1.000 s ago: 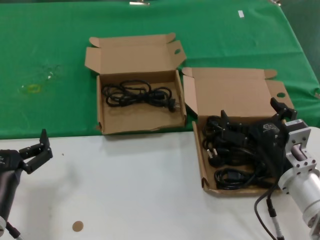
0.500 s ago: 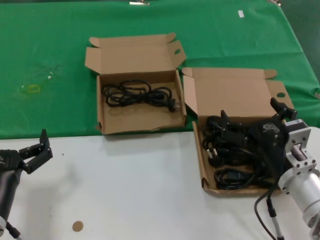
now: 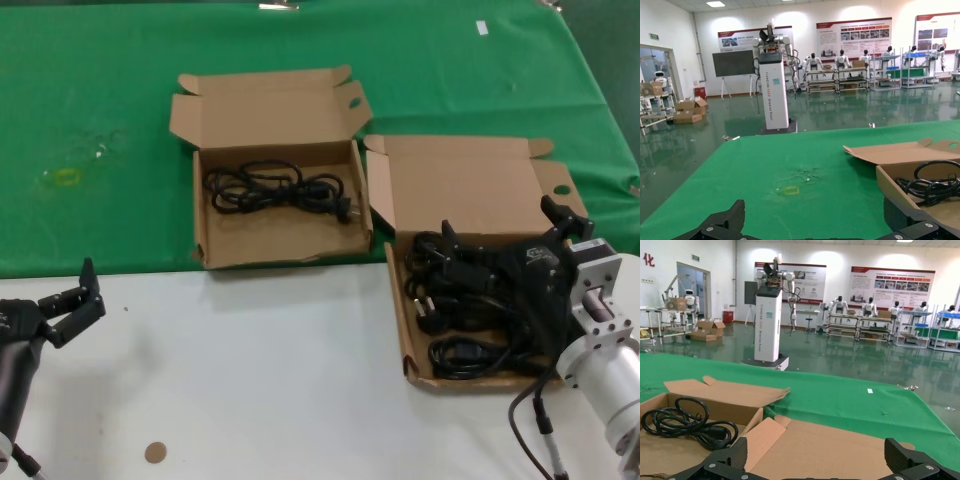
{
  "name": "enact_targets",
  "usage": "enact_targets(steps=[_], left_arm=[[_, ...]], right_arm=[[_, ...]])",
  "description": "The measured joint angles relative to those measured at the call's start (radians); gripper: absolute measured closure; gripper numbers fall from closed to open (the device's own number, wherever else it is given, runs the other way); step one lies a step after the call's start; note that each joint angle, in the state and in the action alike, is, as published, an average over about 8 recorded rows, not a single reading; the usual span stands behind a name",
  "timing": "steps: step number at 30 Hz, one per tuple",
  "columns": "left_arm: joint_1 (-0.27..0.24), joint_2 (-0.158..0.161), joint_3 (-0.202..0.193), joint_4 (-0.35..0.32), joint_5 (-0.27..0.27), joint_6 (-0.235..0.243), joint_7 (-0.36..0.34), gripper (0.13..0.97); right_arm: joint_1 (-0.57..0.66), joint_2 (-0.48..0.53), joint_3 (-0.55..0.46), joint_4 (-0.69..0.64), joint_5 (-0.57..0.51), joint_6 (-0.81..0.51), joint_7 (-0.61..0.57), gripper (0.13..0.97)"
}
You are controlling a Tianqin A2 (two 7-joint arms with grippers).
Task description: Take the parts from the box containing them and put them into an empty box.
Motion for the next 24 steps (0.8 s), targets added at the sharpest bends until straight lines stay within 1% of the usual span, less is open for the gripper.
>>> enact_targets(steps=[24], left_arm=[[0.0, 0.0, 0.0, 0.0, 0.0, 0.0, 0.0, 0.132]], right_arm=[[0.0, 0.0, 0.0, 0.0, 0.0, 0.0, 0.0, 0.129]])
